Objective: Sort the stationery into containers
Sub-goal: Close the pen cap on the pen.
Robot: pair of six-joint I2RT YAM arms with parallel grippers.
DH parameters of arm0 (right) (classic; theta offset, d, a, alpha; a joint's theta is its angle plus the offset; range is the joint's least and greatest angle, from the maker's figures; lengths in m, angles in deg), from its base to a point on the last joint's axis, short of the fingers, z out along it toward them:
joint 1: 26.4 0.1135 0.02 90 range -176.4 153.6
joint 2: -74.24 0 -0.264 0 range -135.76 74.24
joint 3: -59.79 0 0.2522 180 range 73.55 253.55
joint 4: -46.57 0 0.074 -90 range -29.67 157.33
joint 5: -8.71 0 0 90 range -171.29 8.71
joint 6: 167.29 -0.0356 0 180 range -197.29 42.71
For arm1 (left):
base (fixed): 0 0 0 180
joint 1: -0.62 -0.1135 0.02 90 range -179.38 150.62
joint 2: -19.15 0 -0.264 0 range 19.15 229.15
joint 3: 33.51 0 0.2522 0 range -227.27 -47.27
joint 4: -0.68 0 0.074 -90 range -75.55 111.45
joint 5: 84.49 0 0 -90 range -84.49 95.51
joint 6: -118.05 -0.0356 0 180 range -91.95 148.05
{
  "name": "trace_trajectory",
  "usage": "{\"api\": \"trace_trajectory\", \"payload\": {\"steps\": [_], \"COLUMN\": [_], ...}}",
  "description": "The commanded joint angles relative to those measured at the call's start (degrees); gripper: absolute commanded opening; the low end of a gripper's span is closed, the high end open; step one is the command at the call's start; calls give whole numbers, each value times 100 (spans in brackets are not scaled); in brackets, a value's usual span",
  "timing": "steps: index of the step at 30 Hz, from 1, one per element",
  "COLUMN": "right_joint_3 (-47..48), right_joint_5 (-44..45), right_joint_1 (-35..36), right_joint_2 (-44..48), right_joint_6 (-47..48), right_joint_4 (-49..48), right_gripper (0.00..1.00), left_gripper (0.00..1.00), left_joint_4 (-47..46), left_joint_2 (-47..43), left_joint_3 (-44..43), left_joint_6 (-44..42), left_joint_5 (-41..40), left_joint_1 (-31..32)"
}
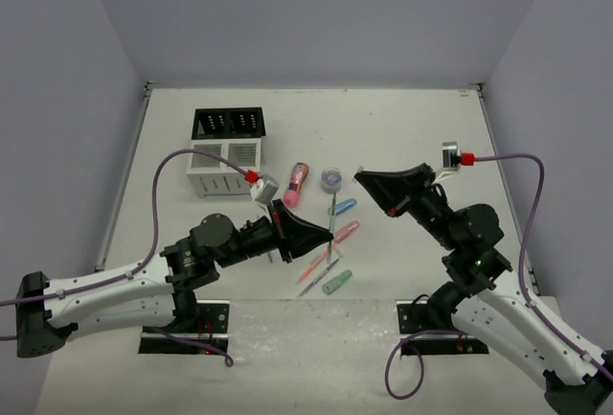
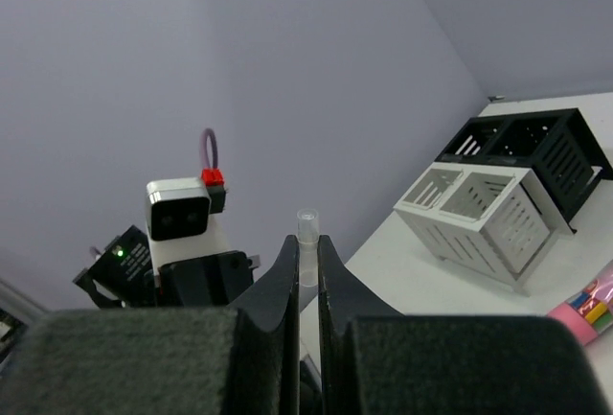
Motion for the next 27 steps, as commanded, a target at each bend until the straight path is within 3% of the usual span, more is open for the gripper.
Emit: {"api": "trace_trajectory", "payload": {"steps": [1, 12, 27], "right_joint_3": [257, 152, 353], "right_joint_5": [-547, -1044, -1046], "right_joint_1": [30, 30, 30], "right_joint_2": [-37, -203, -107], "right_joint_6": [278, 325, 473], "right_joint_4": [-305, -408, 26], "right_gripper": [0, 0, 0], "left_gripper": [0, 0, 0], "left_joint_4": [-1094, -939, -753], "left_joint_2": [282, 463, 541], "left_joint_3": [-39, -119, -181], "left_joint_6": [307, 315, 279], "left_joint_5": [492, 495, 659], "left_joint_1": [34, 34, 34]}}
